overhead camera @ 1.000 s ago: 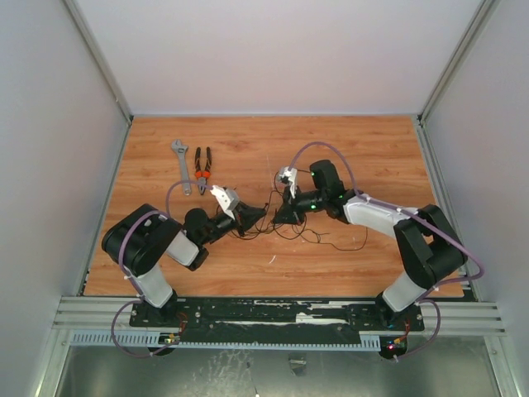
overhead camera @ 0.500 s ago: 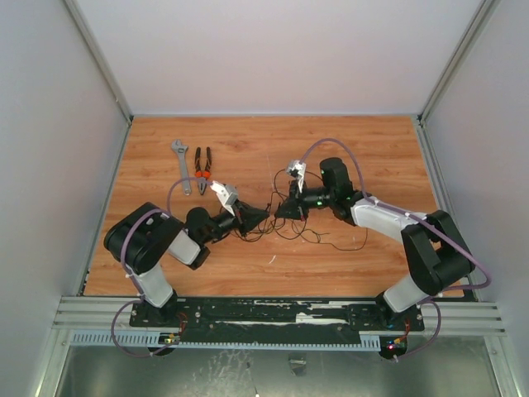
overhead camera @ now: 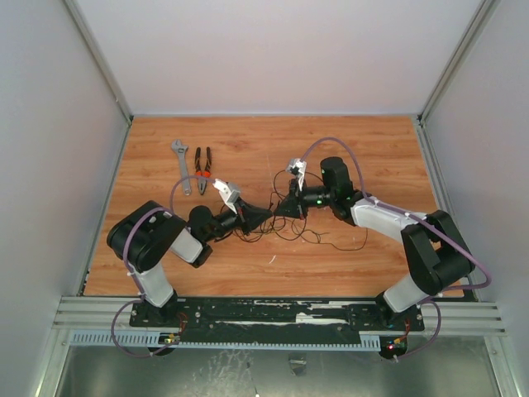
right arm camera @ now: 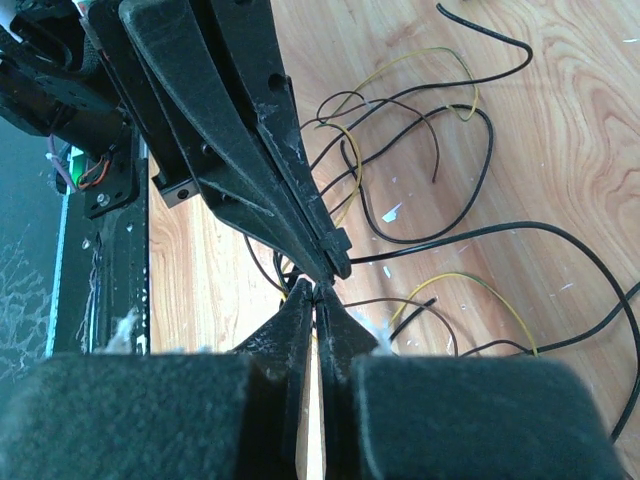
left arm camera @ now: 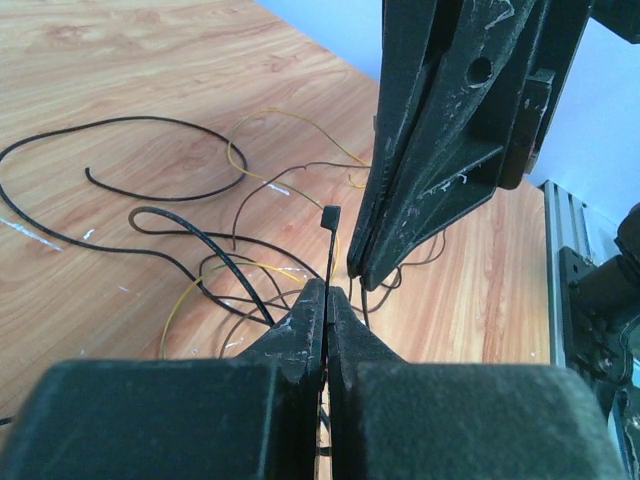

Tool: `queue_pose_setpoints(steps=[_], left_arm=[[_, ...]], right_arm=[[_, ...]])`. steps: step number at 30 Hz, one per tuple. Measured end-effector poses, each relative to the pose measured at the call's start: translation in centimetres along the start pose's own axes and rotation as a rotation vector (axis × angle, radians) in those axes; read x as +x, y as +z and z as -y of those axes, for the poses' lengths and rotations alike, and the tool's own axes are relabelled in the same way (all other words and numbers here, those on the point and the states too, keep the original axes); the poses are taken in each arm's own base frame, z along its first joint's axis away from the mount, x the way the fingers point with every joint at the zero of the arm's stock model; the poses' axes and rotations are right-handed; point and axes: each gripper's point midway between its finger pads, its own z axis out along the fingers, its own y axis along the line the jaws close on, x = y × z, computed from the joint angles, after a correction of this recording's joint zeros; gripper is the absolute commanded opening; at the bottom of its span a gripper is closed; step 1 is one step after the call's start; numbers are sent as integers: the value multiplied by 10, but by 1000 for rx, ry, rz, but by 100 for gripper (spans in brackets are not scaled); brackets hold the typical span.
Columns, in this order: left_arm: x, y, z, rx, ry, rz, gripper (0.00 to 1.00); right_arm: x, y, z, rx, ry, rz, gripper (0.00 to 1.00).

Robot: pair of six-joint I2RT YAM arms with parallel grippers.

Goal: Zip-tie the wires
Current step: Tie the cable at the center of the board.

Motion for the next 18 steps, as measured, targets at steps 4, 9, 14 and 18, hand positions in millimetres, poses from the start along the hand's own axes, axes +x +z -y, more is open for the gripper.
queue_pose_setpoints(steps=[4, 9, 14, 18], left_arm=[[0, 0, 0, 0, -6, 0, 0], [0, 0, 1, 1, -15, 0, 0], [1, 0, 2, 5, -23, -3, 0], [2, 0, 2, 5, -27, -6, 0]], right_arm=[[1, 0, 2, 13, 1, 0, 0], [3, 1, 8, 40, 7, -4, 0], [6, 2, 12, 53, 19, -7, 0], [5, 2, 12, 54, 22, -3, 0]])
